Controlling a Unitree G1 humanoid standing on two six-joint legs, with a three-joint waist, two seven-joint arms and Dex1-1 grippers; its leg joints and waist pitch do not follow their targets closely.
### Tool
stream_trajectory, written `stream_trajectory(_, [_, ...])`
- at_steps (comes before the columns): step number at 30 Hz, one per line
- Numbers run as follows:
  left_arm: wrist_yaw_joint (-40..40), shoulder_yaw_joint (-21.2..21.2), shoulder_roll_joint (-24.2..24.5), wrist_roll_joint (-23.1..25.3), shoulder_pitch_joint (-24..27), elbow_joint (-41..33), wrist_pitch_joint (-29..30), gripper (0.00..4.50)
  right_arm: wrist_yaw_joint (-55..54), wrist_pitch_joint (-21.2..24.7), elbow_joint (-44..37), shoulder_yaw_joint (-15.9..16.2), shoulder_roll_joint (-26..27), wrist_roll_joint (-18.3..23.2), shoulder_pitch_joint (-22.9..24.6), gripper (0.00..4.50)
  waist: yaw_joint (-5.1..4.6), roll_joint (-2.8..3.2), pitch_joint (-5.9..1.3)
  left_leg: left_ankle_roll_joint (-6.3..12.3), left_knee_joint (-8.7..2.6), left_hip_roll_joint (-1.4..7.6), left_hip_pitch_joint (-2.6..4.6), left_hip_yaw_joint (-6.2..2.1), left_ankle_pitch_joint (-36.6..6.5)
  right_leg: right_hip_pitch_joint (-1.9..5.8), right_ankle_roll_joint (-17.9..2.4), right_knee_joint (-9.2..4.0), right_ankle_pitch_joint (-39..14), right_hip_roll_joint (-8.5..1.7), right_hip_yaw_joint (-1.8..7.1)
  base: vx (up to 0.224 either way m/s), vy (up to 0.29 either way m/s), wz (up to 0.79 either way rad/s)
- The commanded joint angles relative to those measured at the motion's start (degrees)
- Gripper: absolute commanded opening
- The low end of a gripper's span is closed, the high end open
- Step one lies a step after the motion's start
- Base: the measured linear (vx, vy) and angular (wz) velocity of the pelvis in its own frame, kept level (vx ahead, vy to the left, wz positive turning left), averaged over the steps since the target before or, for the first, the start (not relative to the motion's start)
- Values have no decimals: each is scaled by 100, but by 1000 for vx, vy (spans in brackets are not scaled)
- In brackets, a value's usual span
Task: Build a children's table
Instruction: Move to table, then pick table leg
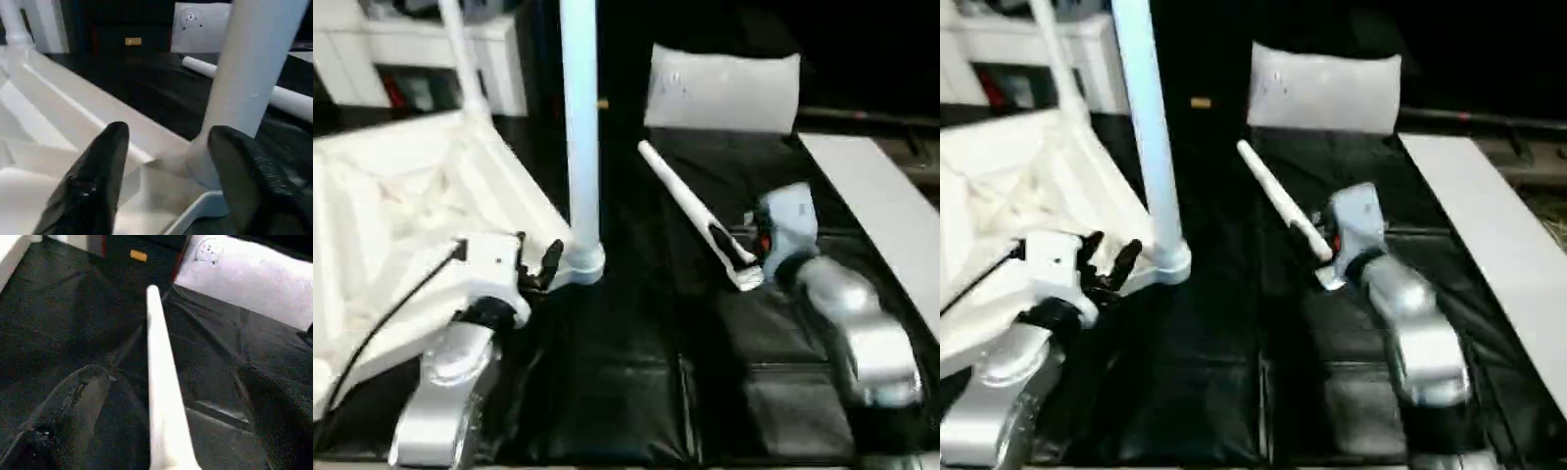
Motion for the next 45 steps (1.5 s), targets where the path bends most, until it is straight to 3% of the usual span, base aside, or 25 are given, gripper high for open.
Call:
stream_trajectory(1, [-213, -109, 146, -8, -30, -163, 268, 314, -46, 214, 411, -73, -94, 27, -207, 450, -18, 176, -287, 28, -471, 703, -4, -189, 1782, 439, -1544, -189, 1168, -581, 223, 0, 0, 0])
stream_trajectory(2, [-307, -170, 232, -21, -48, -196, 346, 332, -65, 270, 618, -81, -118, -6, -346, 450, -9, 197, -248, 46, -485, 710, -1, -164, 1282, 420, -1574, -239, 728, -610, 243, -61, 21, 2])
stream_trajectory(3, [-582, -306, 433, -131, -94, -307, 525, 343, 48, 135, 1210, 6, -217, -129, -682, 450, -17, 159, -192, 72, -526, 713, -18, -141, 255, 407, -1608, -302, -210, -653, 278, -108, 7, 8])
stream_trajectory(4, [-687, -351, 506, -181, -113, -349, 596, 348, 112, 66, 1439, 36, -247, -162, -809, 450, -19, 177, -143, -2, -543, 703, 17, -102, -704, 346, -1560, -394, -1273, -671, 286, -108, 7, 8])
stream_trajectory(5, [-687, -351, 506, -181, -113, -349, 596, 348, 112, 66, 1439, 36, -247, -162, -809, 450, -16, 163, -144, -7, -536, 701, 43, -82, -949, 328, -1530, -424, -1609, -690, 295, -87, -8, 16])
stream_trajectory(6, [-1022, -421, 708, -442, -165, -529, 841, 348, 302, -69, 2119, 89, -277, -212, -1178, 450, 17, 173, -137, 4, -514, 718, 108, 23, -1157, 245, -1492, -489, -1968, -705, 284, -58, -24, 20])
stream_trajectory(7, [-1224, -462, 864, -559, -200, -641, 967, 348, 409, -113, 2545, 98, -272, -209, -1401, 450, 4, 158, -145, 54, -525, 725, 66, 90, -1060, 253, -1545, -470, -1914, -704, 268, -58, -24, 20])
stream_trajectory(8, [-1280, -469, 909, -595, -211, -674, 1013, 348, 439, -138, 2681, 95, -267, -204, -1472, 450, 3, 174, -149, 59, -532, 750, 35, 109, -1050, 258, -1563, -453, -1929, -716, 255, -59, -27, 11])
stream_trajectory(9, [-1560, -502, 1151, -772, -266, -847, 1256, 348, 587, -266, 3388, 71, -236, -172, -1844, 450, 5, 186, -154, 26, -538, 783, 2, 122, -1037, 246, -1528, -430, -1975, -719, 239, -61, -22, 1])
stream_trajectory(10, [-1602, -508, 1189, -797, -274, -871, 1294, 348, 606, -287, 3499, 67, -231, -168, -1901, 450, -11, 193, -151, 7, -537, 763, -52, 119, -1058, 258, -1519, -424, -2035, -716, 221, -61, -22, 1])
stream_trajectory(11, [-1766, -531, 1322, -885, -298, -961, 1382, 348, 724, -382, 3953, 75, -213, -156, -2120, 450, 0, 189, -131, 16, -553, 771, -70, 119, -1083, 263, -1460, -449, -2111, -715, 220, 0, 0, 0])
stream_trajectory(14, [-1979, -552, 1515, -1049, -345, -1146, 1615, 348, 882, -644, 4669, 115, -194, -196, -2445, 450, 17, 199, -170, 10, -515, 795, -66, 147, -969, 244, -1479, -434, -2148, -754, 215, 0, 0, 0])
stream_trajectory(15, [-2123, -573, 1653, -1174, -381, -1285, 1805, 348, 1077, -890, 5249, 172, -187, -272, -2687, 450, 17, 213, -175, 24, -512, 796, -80, 165, -871, 241, -1541, -419, -2010, -733, 206, 0, 0, 0])
stream_trajectory(16, [-2172, -580, 1700, -1219, -388, -1336, 1870, 348, 1163, -979, 5465, 203, -188, -310, -2773, 450, 21, 175, -187, 65, -508, 795, -111, 184, -753, 257, -1594, -401, -1892, -727, 197, 0, 0, 0])
stream_trajectory(17, [-2184, -579, 1723, -1241, -388, -1366, 1912, 348, 1171, -1032, 5607, 240, -198, -370, -2828, 450, 32, 184, -197, 84, -509, 807, -134, 186, -628, 277, -1627, -384, -1766, -739, 199, 0, 0, 0])
stream_trajectory(18, [-2189, -580, 1745, -1261, -392, -1386, 1945, 347, 1183, -1066, 5721, 250, -202, -399, -2878, 431, 50, 190, -218, 146, -497, 816, -149, 215, -331, 288, -1689, -354, -1431, -732, 196, 0, 0, 0])
stream_trajectory(19, [-2210, -607, 1838, -1330, -363, -1488, 2067, 346, 1174, -1142, 6191, 262, -224, -500, -3101, 420, 60, 157, -270, 230, -474, 831, -152, 251, 38, 296, -1788, -293, -978, -717, 181, 0, 0, 0])
stream_trajectory(20, [-2216, -613, 1855, -1344, -359, -1506, 2092, 346, 1159, -1167, 6277, 263, -228, -515, -3144, 412, 69, 171, -301, 282, -456, 824, -167, 260, 270, 303, -1863, -241, -705, -713, 175, 0, 0, 0])
stream_trajectory(22, [-2230, -624, 1894, -1377, -351, -1548, 2152, 346, 1116, -1232, 6481, 267, -241, -549, -3246, 402, 128, 195, -285, 521, -441, 836, -186, 322, 623, 270, -1977, -225, -217, -696, 148, 0, 0, 0])
stream_trajectory(24, [-2250, -653, 1911, -1421, -313, -1618, 2221, 346, 1012, -1284, 6746, 199, -254, -538, -3401, 374, 154, 175, -271, 548, -448, 858, -182, 334, 485, 269, -1973, -245, -443, -711, 130, 0, 0, 0])
stream_trajectory(26, [-2248, -697, 1925, -1432, -298, -1662, 2279, 346, 993, -1359, 7027, 167, -268, -542, -3541, 360, 158, 147, -261, 458, -455, 876, -174, 355, 294, 258, -1935, -267, -733, -709, 121, 0, 0, 0])
stream_trajectory(31, [-2192, -776, 1956, -1419, -324, -1614, 2299, 346, 1163, -1411, 7462, 101, -267, -583, -3717, 310, 161, 163, -204, 91, -495, 903, -158, 391, -407, 221, -1614, -342, -1615, -695, 106, 0, 0, 0])
stream_trajectory(37, [-2298, -886, 1972, -1367, -324, -1321, 2090, 346, 1129, -1403, 7764, 151, -282, -703, -3750, 266, 158, 159, -219, -6, -499, 912, -160, 418, -348, 209, -1474, -342, -1707, -691, 97, 0, 0, 0])
stream_trajectory(45, [-2334, -964, 1995, -1312, -285, -1138, 1900, 346, 1229, -1496, 7885, 182, -280, -816, -3721, 208, 164, 145, -225, 37, -500, 921, -172, 421, -248, 212, -1505, -329, -1613, -704, 98, 0, 0, 0])
